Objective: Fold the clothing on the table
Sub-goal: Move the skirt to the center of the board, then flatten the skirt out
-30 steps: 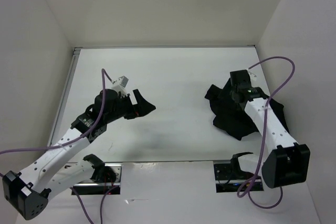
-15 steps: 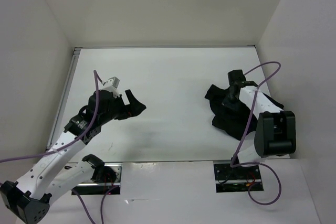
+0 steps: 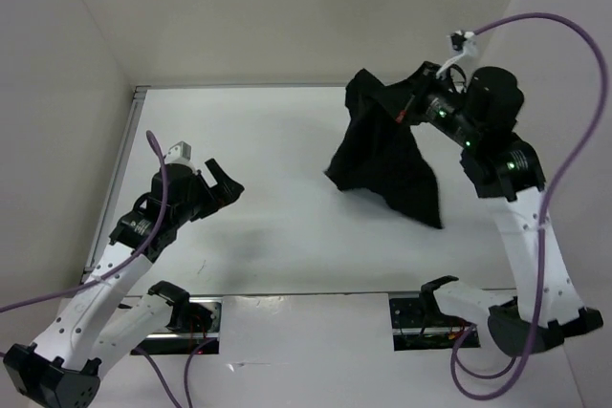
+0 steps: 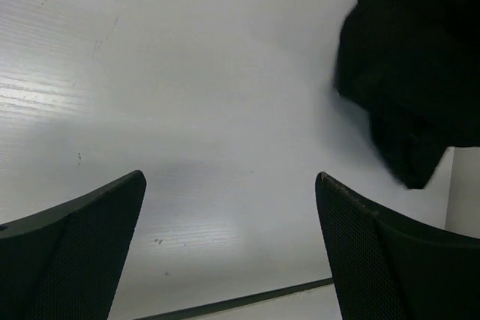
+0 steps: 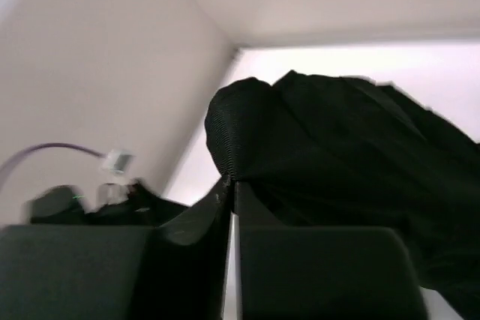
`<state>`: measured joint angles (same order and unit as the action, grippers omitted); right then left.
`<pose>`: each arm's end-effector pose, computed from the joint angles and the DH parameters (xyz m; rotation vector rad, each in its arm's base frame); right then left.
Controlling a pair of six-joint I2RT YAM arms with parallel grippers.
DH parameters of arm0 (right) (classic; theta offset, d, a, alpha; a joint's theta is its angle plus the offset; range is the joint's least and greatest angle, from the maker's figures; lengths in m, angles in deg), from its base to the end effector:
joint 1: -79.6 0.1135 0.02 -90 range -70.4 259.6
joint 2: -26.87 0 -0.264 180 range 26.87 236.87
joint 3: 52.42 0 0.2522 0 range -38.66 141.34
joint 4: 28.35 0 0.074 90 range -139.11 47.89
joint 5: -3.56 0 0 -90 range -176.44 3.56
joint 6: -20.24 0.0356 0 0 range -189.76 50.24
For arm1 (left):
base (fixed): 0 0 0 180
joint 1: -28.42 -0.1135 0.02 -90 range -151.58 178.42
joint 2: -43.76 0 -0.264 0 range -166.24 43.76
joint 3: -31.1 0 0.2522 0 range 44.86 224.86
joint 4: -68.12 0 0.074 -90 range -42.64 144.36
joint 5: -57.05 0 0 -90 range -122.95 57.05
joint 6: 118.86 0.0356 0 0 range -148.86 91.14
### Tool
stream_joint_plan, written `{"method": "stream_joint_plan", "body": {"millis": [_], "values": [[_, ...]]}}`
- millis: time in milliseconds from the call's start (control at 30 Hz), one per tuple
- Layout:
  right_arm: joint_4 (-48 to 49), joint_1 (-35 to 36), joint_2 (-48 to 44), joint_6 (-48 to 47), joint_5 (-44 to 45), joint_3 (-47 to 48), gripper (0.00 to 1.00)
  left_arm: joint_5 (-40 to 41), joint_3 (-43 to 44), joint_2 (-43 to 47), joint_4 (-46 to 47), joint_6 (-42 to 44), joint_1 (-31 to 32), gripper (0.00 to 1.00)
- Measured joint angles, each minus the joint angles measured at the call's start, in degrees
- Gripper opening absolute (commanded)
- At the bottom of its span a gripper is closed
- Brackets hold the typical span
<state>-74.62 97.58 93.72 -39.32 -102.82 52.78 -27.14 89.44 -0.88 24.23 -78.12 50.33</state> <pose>0.2072 0.0778 0.4978 -0.0283 1.7817 0.8633 0.1607 -0.0607 0.3037 -0.5718 2.0835 -0.6336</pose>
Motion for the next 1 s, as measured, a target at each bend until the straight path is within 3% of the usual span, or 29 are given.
{"method": "stream_joint_plan", "body": {"millis": [100,133,267,400,433,533,700,833,1000], "values": [[2.36,0.0,-2.99,0.31,-2.23,0.2,0.34,-0.09,0.0,0.31,0.24,-0.63,-0.9,1.0],[3.28,0.02,-3.15,0.31,-2.64,-0.74,0.44,-0.15,0.0,0.26,0.31,-0.68,-1.07,1.0],[2.67,0.04,0.5,0.17,-0.15,-8.7,0.43,-0.42,0.02,-1.33,1.22,-0.28,-1.68,0.97],[-2.01,0.04,8.37,0.5,7.39,-14.53,0.43,-3.02,4.76,-12.5,1.03,3.41,-2.43,0.75],[-3.43,0.04,9.46,0.61,8.98,-15.34,0.44,-4.2,7.48,-16.85,1.03,4.9,-2.58,0.6],[-5.75,0.09,9.73,0.59,11.39,-15.89,0.46,-7.48,14.47,-30.25,1.79,10.21,-2.19,0.49],[-5.77,5.57,9.99,-0.09,13.11,-16.28,0.48,-13.42,16.98,-41.68,2.14,15.41,1.31,0.61],[-6.36,13.46,11.87,-0.28,13.53,-17.75,0.5,-18.05,16.92,-42.86,2.47,17.49,4.44,0.68],[-7.89,14.6,12.66,0.04,15.93,-18.73,0.5,-22.67,15.72,-43.01,3.85,20.55,10.6,0.69]]}}
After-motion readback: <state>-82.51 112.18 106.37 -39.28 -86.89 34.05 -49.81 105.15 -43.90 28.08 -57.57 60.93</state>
